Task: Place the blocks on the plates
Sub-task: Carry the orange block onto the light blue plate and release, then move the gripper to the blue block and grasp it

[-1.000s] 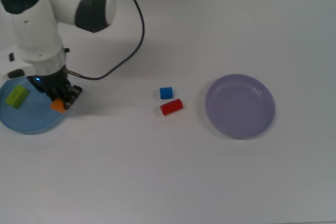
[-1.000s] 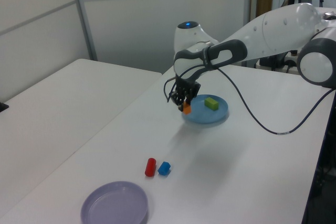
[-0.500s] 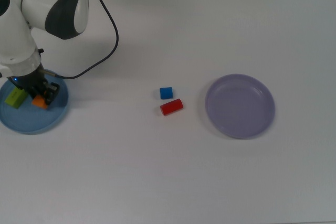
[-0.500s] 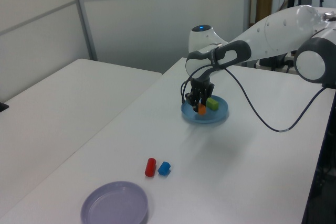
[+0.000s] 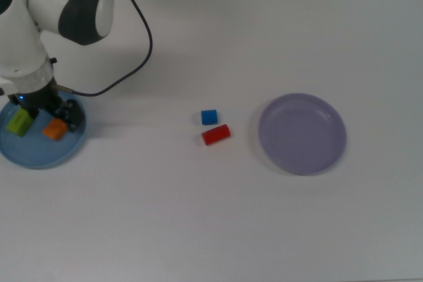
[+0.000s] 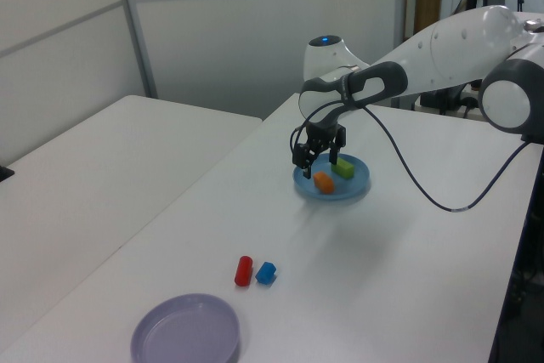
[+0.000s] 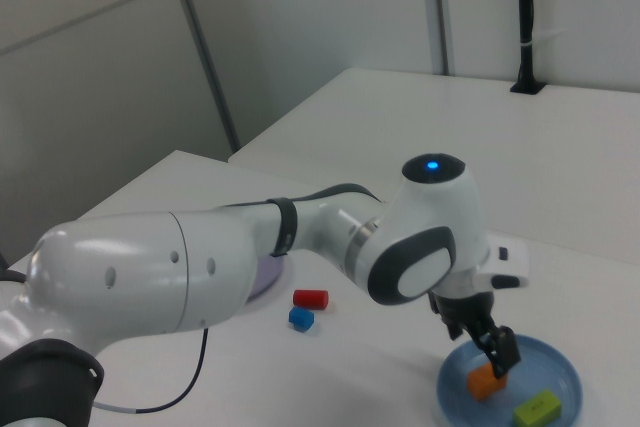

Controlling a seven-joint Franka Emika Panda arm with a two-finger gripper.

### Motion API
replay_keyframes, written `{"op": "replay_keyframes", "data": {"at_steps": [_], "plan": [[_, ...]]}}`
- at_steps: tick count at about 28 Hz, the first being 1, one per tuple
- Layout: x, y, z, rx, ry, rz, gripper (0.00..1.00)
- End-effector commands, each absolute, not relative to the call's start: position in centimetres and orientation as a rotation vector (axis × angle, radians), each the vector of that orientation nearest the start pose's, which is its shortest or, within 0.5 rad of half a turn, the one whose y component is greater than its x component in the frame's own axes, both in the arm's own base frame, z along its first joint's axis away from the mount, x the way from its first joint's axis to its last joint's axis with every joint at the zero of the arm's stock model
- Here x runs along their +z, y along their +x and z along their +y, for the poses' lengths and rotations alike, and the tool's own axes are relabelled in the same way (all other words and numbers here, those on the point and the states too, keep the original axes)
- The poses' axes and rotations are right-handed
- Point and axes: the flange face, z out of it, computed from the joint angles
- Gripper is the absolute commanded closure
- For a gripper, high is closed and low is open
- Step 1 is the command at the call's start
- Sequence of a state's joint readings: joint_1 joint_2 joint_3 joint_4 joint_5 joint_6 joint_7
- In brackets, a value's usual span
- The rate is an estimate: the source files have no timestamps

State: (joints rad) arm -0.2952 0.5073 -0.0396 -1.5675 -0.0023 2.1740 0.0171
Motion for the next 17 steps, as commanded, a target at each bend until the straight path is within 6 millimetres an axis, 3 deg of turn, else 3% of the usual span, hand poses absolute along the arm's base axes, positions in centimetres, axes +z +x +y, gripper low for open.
{"op": "replay_keyframes", "data": {"at_steps": [1, 2, 4, 8, 17], "plan": [[38.1, 66.4, -16.9, -0.072, -3.12, 0.427, 0.0], [38.2, 66.6, -14.4, -0.018, -3.118, 0.399, 0.0], [37.9, 66.8, -11.4, 0.028, -3.118, 0.386, 0.0], [37.6, 67.3, -6.3, 0.055, -3.114, 0.425, 0.0], [36.7, 67.4, 0.6, 0.08, -3.15, 0.197, 0.0]]}}
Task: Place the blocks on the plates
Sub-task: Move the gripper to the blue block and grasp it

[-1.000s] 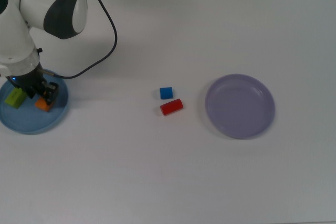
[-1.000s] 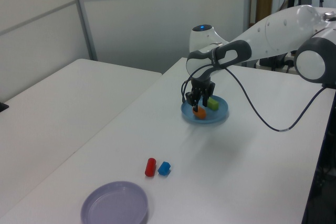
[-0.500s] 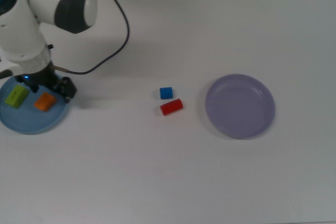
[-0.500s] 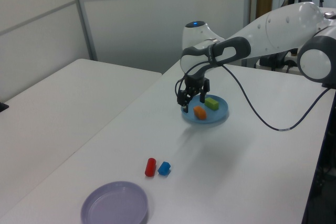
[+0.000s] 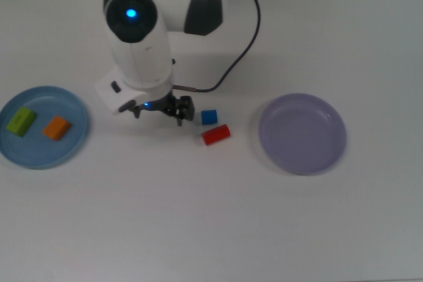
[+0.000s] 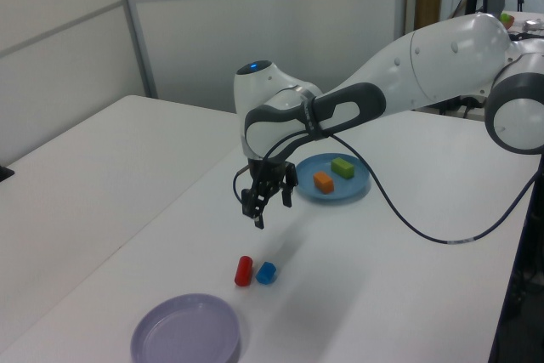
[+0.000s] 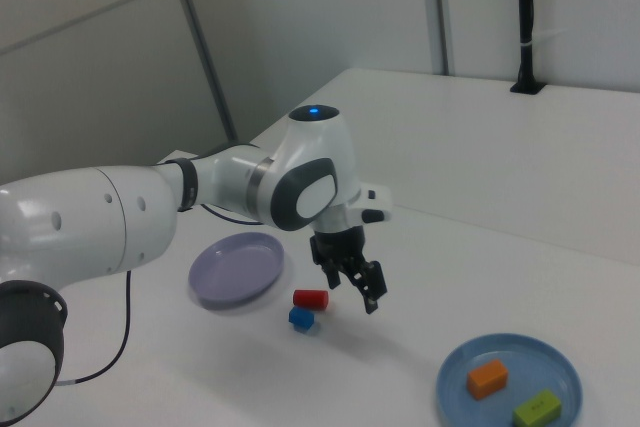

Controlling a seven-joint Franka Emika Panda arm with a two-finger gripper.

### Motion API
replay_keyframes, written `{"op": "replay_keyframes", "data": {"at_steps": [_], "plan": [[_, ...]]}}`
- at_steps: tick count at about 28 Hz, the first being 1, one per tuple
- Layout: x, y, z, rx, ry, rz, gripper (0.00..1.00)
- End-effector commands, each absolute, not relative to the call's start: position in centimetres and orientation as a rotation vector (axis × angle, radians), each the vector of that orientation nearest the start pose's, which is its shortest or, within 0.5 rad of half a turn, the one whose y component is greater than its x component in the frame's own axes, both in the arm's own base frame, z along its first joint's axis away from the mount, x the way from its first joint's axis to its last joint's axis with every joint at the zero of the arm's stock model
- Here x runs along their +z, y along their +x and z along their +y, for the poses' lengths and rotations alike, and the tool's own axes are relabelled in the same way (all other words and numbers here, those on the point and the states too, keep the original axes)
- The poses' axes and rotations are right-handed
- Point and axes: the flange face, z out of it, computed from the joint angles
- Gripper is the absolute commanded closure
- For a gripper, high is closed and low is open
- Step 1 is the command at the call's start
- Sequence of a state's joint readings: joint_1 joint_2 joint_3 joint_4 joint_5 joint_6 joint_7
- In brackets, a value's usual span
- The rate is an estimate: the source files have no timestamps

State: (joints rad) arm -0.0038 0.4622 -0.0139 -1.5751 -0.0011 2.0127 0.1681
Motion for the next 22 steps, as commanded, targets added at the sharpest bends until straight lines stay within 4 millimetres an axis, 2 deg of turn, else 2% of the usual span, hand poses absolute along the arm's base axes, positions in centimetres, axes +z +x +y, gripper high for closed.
{"op": "replay_keyframes", "data": {"at_steps": [1, 2, 5, 7, 12, 19, 20, 22], "plan": [[36.5, 67.3, 1.2, 0.09, -3.154, 0.143, 0.0], [36.3, 66.9, 2.4, 0.112, -3.156, 0.026, 0.0], [35.9, 66.1, 3.2, 0.207, -3.15, -0.084, 0.0], [36.2, 65.5, 4.8, 0.256, -3.147, -0.142, 0.0], [35.0, 64.8, 6.9, 0.294, -3.146, -0.19, 0.0], [33.3, 64.5, 8.2, 0.299, -3.147, -0.213, 0.0], [33.0, 64.4, 8.2, 0.296, -3.147, -0.21, 0.01], [32.7, 64.4, 8.4, 0.289, -3.147, -0.215, 0.1]]}}
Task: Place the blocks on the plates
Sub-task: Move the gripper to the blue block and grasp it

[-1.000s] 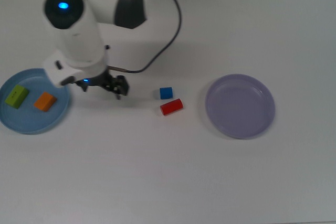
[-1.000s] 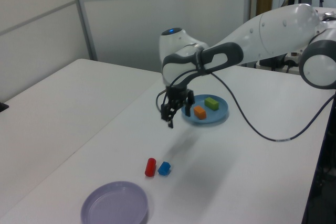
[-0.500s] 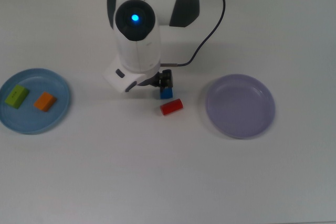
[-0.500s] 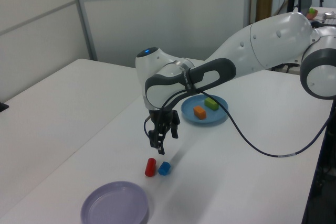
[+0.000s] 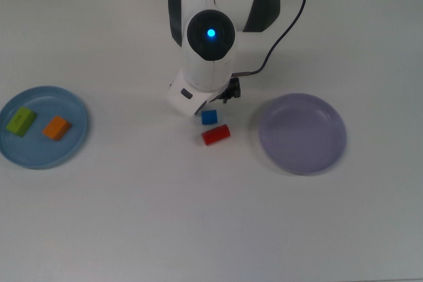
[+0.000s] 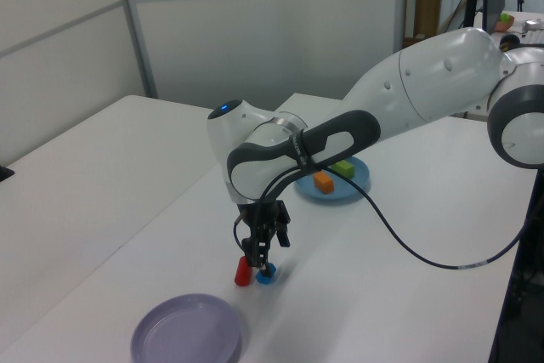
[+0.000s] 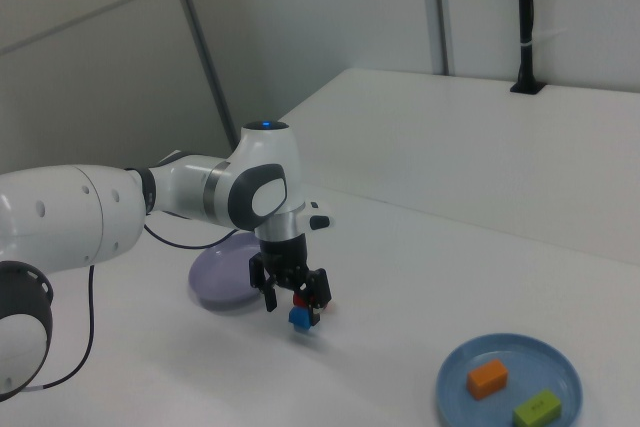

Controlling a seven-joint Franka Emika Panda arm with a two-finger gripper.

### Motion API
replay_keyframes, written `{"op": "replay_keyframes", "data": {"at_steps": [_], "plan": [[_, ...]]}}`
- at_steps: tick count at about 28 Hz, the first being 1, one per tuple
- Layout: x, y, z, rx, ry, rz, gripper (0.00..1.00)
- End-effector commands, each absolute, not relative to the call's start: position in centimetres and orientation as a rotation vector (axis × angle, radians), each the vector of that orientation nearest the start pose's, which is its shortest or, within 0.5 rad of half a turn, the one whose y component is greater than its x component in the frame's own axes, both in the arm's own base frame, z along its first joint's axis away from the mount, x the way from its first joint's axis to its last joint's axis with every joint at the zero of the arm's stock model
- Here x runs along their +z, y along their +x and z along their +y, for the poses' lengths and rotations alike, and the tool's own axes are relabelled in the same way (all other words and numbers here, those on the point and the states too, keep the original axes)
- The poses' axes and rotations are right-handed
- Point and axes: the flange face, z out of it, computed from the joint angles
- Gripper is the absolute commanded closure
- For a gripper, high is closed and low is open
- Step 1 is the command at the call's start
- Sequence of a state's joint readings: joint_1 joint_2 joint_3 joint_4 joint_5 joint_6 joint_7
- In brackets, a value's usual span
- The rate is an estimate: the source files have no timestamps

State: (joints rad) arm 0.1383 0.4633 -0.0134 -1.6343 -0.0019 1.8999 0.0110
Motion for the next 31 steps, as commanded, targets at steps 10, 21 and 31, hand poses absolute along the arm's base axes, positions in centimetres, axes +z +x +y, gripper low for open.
{"op": "replay_keyframes", "data": {"at_steps": [10, 21, 31], "plan": [[32.0, 65.1, 8.4, 0.236, -3.143, -0.202, 0.47], [31.1, 65.6, 10.1, 0.17, -3.15, -0.25, 0.33], [31.5, 65.6, 10.2, 0.162, -3.152, -0.254, 0.94]]}}
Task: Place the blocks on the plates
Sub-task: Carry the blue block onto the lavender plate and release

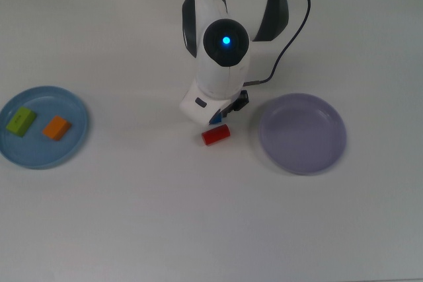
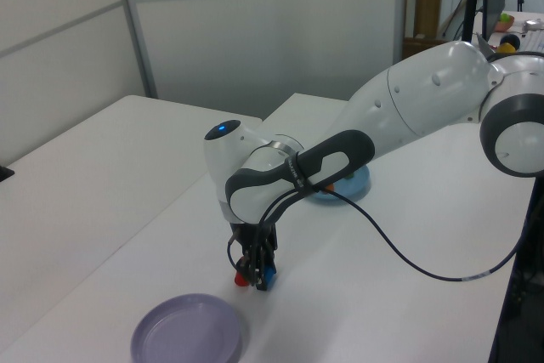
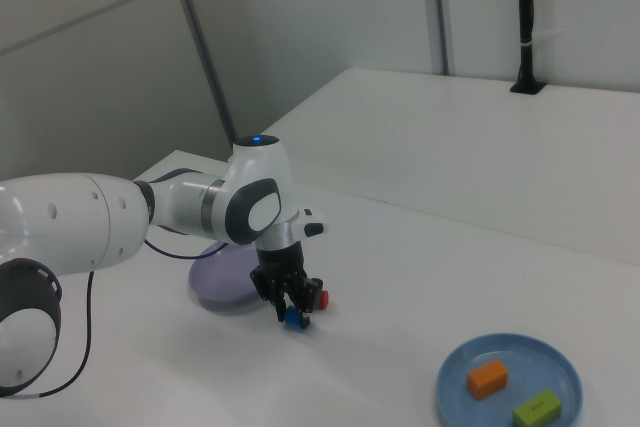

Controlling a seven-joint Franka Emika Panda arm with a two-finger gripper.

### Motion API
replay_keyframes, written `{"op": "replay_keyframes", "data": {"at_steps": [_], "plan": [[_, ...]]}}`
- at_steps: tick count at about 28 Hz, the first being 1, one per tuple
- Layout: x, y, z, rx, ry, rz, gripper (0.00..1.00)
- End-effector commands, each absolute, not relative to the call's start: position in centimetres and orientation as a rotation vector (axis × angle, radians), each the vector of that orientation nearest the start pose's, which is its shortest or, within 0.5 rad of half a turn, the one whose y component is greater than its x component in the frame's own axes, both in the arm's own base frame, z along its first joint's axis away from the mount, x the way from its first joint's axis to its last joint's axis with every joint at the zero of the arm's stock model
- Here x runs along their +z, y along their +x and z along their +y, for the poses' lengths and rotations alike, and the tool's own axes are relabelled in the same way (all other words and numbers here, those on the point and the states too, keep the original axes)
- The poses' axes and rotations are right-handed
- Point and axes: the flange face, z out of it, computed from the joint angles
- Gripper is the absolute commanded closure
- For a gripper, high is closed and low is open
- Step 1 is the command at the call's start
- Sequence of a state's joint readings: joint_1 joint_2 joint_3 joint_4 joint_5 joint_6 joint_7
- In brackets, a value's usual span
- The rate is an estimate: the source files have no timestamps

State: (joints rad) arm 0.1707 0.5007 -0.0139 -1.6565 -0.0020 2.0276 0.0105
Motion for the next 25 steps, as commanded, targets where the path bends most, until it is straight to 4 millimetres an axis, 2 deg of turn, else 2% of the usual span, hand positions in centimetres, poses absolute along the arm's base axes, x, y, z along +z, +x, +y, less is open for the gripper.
{"op": "replay_keyframes", "data": {"at_steps": [1, 7, 9, 11, 12, 13, 17, 19, 21, 23, 24, 25], "plan": [[31.6, 65.5, 10.2, 0.165, -3.152, -0.254, 0.95], [35.4, 65.3, 9.8, 0.119, -3.148, -0.215, 0.94], [37.1, 65.4, 10.4, 0.098, -3.142, -0.194, 0.91], [38.0, 65.6, 11.1, 0.077, -3.143, -0.145, 0.89], [38.2, 65.7, 11.8, 0.065, -3.143, -0.123, 0.89], [38.7, 65.8, 13.7, 0.032, -3.141, -0.11, 0.85], [37.5, 65.2, 17.8, 0.041, -3.138, -0.173, 0.81], [37.0, 64.9, 20.9, -0.019, -3.118, -0.234, 0.81], [37.2, 65.0, 22.5, -0.095, -3.102, -0.264, 0.81], [36.5, 64.9, 24.0, -0.129, -3.095, -0.271, 0.79], [35.9, 64.9, 24.6, -0.14, -3.098, -0.246, 0.71], [35.5, 64.9, 24.6, -0.136, -3.105, -0.23, 0.69]]}}
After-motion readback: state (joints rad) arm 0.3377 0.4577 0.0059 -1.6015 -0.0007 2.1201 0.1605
